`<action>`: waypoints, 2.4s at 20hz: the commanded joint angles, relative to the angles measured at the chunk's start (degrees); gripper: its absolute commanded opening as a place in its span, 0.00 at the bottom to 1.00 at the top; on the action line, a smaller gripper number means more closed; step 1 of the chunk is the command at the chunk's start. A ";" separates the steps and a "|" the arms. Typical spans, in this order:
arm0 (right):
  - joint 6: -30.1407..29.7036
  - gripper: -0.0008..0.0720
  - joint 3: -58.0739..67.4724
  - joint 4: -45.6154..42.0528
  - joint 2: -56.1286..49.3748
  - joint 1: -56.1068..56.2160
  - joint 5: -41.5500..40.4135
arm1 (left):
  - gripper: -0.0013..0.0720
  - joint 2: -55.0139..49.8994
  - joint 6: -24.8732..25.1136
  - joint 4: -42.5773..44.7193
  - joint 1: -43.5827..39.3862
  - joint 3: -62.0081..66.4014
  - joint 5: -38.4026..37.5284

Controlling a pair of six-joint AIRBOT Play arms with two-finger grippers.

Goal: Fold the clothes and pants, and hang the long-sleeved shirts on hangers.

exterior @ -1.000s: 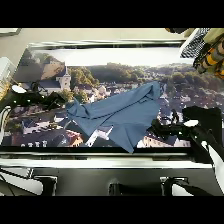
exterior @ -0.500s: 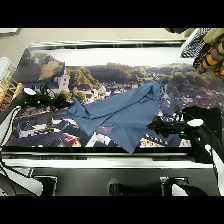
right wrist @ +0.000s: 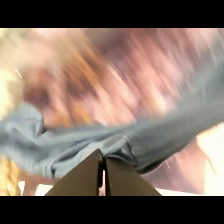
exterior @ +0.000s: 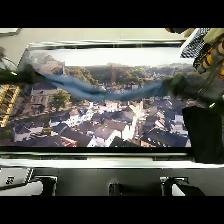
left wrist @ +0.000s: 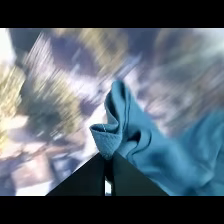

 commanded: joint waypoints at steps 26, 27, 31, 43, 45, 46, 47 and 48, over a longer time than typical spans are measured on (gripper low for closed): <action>23.02 0.05 45.53 -18.10 -28.33 0.11 10.45 | 0.03 6.29 -11.30 12.00 -4.57 4.79 5.73; 23.02 0.05 45.53 -17.42 -33.27 0.09 9.11 | 0.03 1.27 -11.32 11.96 -5.75 4.81 8.85; 22.77 0.05 45.55 -13.70 -49.29 0.09 1.38 | 0.03 -15.43 -11.30 10.86 -9.53 4.83 19.23; 16.20 0.45 46.03 -7.85 -58.60 -2.73 9.79 | 0.68 -23.63 -11.47 10.67 -8.85 6.58 13.86; 13.94 0.45 46.03 -14.45 -54.86 -5.60 18.14 | 0.68 -22.14 -9.66 10.69 -5.64 8.37 6.40; 10.78 0.45 46.01 -19.58 -52.39 -7.19 22.71 | 0.68 -20.81 -8.81 10.71 -3.98 8.39 2.99; 5.73 0.45 45.81 -22.82 -49.75 -8.72 26.51 | 0.68 -19.28 -8.72 11.10 -2.23 8.39 -0.83; 1.79 0.45 44.63 -22.73 -47.08 -10.29 28.68 | 0.68 -17.81 -8.72 11.80 -0.76 8.37 -4.20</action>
